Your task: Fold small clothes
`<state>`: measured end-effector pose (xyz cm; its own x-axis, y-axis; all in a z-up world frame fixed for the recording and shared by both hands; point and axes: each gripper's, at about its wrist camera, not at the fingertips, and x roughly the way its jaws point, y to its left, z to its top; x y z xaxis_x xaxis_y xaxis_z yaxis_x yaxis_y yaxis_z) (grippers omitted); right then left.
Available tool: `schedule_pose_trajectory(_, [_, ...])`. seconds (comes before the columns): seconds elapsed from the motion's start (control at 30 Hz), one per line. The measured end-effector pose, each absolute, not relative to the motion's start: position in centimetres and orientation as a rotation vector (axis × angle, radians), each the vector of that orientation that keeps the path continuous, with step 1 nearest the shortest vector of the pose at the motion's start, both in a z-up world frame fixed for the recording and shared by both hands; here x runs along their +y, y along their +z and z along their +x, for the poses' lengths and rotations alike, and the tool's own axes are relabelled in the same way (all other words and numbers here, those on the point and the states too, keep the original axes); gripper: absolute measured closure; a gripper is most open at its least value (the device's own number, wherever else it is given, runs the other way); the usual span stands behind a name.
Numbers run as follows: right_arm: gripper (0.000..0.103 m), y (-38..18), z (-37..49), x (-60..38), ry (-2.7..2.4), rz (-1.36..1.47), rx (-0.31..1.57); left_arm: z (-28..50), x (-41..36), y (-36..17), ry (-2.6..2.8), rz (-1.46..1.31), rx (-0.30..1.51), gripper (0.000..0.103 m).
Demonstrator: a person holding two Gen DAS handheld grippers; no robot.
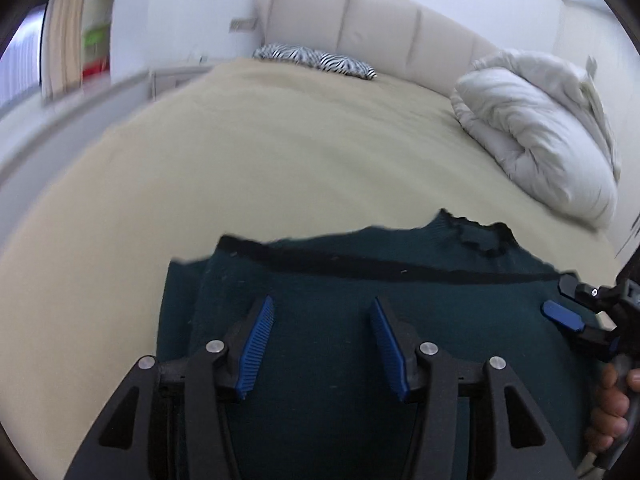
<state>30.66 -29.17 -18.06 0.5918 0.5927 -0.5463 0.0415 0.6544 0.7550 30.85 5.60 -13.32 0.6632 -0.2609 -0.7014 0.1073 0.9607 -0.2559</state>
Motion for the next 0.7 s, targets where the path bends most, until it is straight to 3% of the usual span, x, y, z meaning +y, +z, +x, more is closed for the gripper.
schedule_pose_trajectory(0.13, [0.074, -20.8, 30.3, -35.7, 0.338, 1.01, 0.8, 31.0, 8.2, -13.7, -0.252, -0.341, 0.802, 0.055])
schedule_pose_trajectory(0.2, [0.08, -21.7, 29.0, -39.4, 0.321, 1.089, 0.706, 30.9, 8.0, -13.6, -0.252, -0.329, 0.796, 0.055])
schedule_pose_trajectory(0.43, [0.077, -21.7, 25.1, -45.5, 0.197, 1.143, 0.547, 30.3, 9.1, -13.4, -0.269, -0.392, 0.81, 0.055])
schedule_pose_trajectory(0.47, [0.071, -21.1, 24.3, -45.9, 0.087, 1.106, 0.574, 29.5, 9.2, -12.9, -0.254, -0.367, 0.811, 0.055])
schedule_pose_trajectory(0.5, [0.055, -20.6, 23.7, -46.0, 0.032, 1.081, 0.583, 28.4, 8.9, -12.3, -0.244, -0.33, 0.806, 0.054])
schedule_pose_trajectory(0.7, [0.05, -15.4, 21.1, -36.9, 0.248, 0.897, 0.636, 19.8, 6.8, -9.8, -0.3, -0.225, 0.73, 0.041])
